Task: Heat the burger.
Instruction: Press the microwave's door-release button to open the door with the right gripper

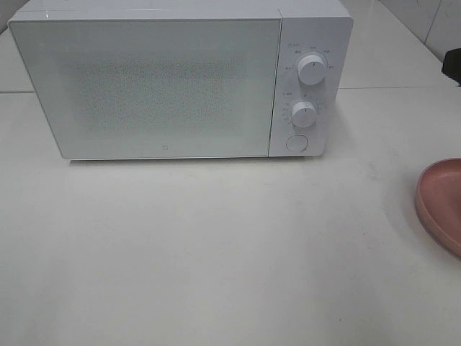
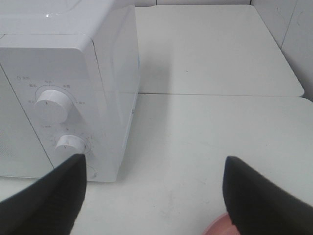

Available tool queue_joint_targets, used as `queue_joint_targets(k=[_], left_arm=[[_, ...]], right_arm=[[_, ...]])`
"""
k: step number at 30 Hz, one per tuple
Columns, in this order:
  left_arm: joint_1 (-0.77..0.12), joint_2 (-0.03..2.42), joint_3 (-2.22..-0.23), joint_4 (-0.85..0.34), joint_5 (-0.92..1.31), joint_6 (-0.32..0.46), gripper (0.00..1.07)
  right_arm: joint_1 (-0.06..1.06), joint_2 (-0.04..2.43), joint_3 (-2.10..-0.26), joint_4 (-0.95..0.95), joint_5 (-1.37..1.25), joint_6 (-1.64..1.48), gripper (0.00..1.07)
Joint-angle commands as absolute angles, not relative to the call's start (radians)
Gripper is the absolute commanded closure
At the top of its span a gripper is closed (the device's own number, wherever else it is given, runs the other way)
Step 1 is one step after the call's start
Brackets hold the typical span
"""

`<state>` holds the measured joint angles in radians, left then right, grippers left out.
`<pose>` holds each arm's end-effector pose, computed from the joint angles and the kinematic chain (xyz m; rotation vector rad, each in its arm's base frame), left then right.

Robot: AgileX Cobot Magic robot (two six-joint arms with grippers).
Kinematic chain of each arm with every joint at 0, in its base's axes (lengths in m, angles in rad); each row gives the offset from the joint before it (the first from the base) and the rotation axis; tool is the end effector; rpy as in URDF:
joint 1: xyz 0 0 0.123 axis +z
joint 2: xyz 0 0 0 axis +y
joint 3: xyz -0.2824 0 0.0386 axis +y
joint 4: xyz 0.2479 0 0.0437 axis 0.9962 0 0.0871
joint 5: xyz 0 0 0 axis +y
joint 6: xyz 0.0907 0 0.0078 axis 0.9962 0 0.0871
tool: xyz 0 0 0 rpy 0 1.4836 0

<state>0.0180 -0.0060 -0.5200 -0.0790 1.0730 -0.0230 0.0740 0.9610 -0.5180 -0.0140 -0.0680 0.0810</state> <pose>-0.0087 -0.0065 0.2819 -0.0362 2.0291 -0.0974 0.1993 0.0149 0.2839 -0.0071 1.8597 0.0987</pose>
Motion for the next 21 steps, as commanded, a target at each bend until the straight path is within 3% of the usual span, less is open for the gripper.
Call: queue_joint_targets(k=[1, 21], left_arm=[[0.012, -0.022, -0.518, -0.086, 1.072, -0.023, 0.09], [0.012, -0.022, -0.518, -0.086, 1.072, -0.023, 0.09]], right_arm=[[0.075, 1.031, -0.504, -0.014, -0.199, 0.081, 0.32], [0.075, 1.328, -0.285, 0.015, -0.931, -0.007, 0.32]])
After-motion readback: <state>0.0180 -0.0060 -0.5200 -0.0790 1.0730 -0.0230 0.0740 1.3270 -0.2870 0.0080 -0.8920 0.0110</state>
